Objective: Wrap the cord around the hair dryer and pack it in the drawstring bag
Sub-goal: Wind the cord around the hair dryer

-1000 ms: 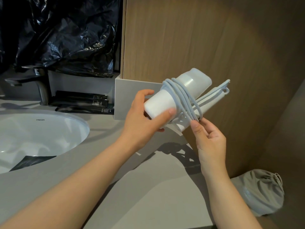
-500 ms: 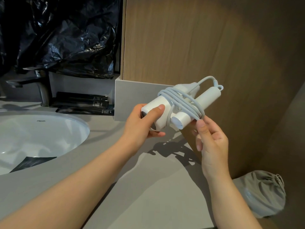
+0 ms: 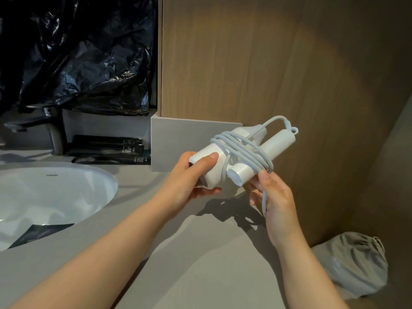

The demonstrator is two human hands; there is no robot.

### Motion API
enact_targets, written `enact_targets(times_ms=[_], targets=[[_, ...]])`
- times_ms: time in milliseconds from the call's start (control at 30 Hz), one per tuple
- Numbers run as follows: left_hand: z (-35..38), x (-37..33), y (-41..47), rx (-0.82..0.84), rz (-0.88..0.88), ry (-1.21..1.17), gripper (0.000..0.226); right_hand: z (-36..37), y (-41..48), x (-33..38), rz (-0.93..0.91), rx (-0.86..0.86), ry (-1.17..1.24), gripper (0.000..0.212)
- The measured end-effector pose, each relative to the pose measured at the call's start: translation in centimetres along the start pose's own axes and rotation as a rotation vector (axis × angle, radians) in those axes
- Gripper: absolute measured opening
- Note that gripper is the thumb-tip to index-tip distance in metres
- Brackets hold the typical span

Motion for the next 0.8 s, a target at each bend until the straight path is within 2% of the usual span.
enact_targets(times_ms=[67,200,300,400,500,633,800], targets=[[-0.3,-0.4,0.1,-0.033,0.054,0.094,0.041,0.1,-0.1,0.2,0.002,-0.018,-0.004,0.033],[-0.3,-1.3,-0.4,-0.071,0.209,0.468,0.066,-0.1,-0.2,0.4,-0.023,-0.067,-0.024,0.041],[-0.2,-1.2,-0.5,-0.038,0.284,0.626,0.068,-0.3,-0.2,0.5,-0.039,-0.108,-0.021,0.040],[-0.4,-1.2,-0.4,-0.057,0.339,0.672,0.063,-0.5,-0.2,0.6,-0.052,-0.125,-0.051,0.035],[-0.8,-1.3,-0.2,-0.114,0.330,0.525,0.059,-0.3,-0.3,0.9,-0.088,-0.143,-0.069,0.032],[-0.8,-0.6,0.1,-0.126,0.117,0.069,0.044,0.2,-0.5,1.4,-0.118,-0.120,-0.067,0.031],[0.4,-0.9,-0.2,-0.032,0.030,-0.146,0.036,0.1,-0.1,0.8,-0.040,-0.079,-0.037,0.052]])
Point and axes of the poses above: each hand's wrist, its own y-axis towards the middle knuckle, its own z-axis out of the palm, x = y × z, the point moved 5 cm from there along y, towards the middle knuckle, and after that the axes turned 2 degrees about z, right-handed, at the moved point
